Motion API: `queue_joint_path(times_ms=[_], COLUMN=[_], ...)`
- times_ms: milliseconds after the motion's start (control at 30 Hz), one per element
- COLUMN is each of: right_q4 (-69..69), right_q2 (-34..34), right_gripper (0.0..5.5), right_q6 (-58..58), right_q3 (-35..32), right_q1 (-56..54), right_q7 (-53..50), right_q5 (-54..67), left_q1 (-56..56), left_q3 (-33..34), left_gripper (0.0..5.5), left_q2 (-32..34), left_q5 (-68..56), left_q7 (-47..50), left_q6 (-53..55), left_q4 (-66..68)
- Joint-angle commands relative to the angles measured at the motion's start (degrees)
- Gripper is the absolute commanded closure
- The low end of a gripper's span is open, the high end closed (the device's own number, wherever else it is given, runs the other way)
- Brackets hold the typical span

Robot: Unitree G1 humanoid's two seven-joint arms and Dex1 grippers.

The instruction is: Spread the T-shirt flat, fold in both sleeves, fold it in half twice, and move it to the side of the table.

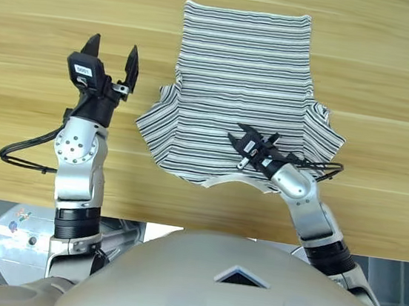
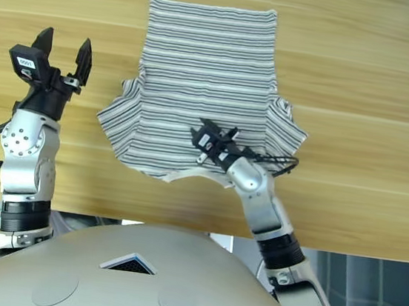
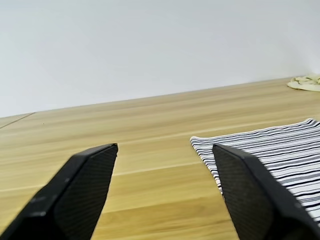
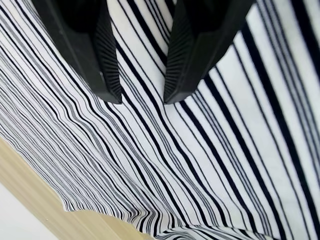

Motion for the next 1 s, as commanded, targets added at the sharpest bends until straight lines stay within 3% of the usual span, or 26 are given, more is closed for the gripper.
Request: queue_joint_path(times_ms=[33, 100, 200, 300, 400, 533, 667, 1000], right_q4=[-0.04, -1.26, -12.80, -19.41, -20.02, -14.74, -10.30, -10.16], right_q2=[-0.61, -0.75, -0.08, 0.00, 0.04, -1.30, -4.71, -5.82], right_gripper=[3.95, 3.95, 3.95, 3.95, 3.95, 3.95, 3.95, 3.95], right_q6=[1.76, -0.09, -13.36, -17.89, -18.61, -17.61, -17.80, -17.82], right_q3=[0.03, -2.29, -7.33, -13.80, -20.35, -30.78, -39.86, -44.22], right_q1=[0.50, -0.09, 3.13, 6.28, 8.12, 5.38, 0.77, 3.22], right_q7=[0.67, -0.13, -0.65, -1.91, -4.62, -8.19, -9.64, -7.86], right_q5=[-0.21, 1.28, 11.80, 18.88, 20.15, 20.53, 21.37, 22.51], left_q1=[2.46, 5.58, 9.74, 16.53, 25.36, 28.04, 28.61, 13.70], left_q3=[0.17, 0.93, 7.33, 10.94, 9.21, 6.91, 1.31, -8.06], left_gripper=[1.97, 1.97, 1.97, 1.97, 1.97, 1.97, 1.97, 1.97], left_q2=[1.99, 4.64, 10.24, 18.79, 23.01, 25.43, 27.65, 28.08], left_q5=[1.20, -0.02, 0.46, 18.40, 31.97, 44.72, 48.57, 53.05], left_q7=[-1.56, -5.73, -9.27, -5.12, -4.78, -3.48, -6.22, -5.95], left_q6=[-1.08, -5.43, -15.62, -20.50, -25.25, -25.32, -28.03, -24.75], left_q4=[0.68, -1.46, -0.20, 4.46, 1.04, -1.48, -3.12, 5.45])
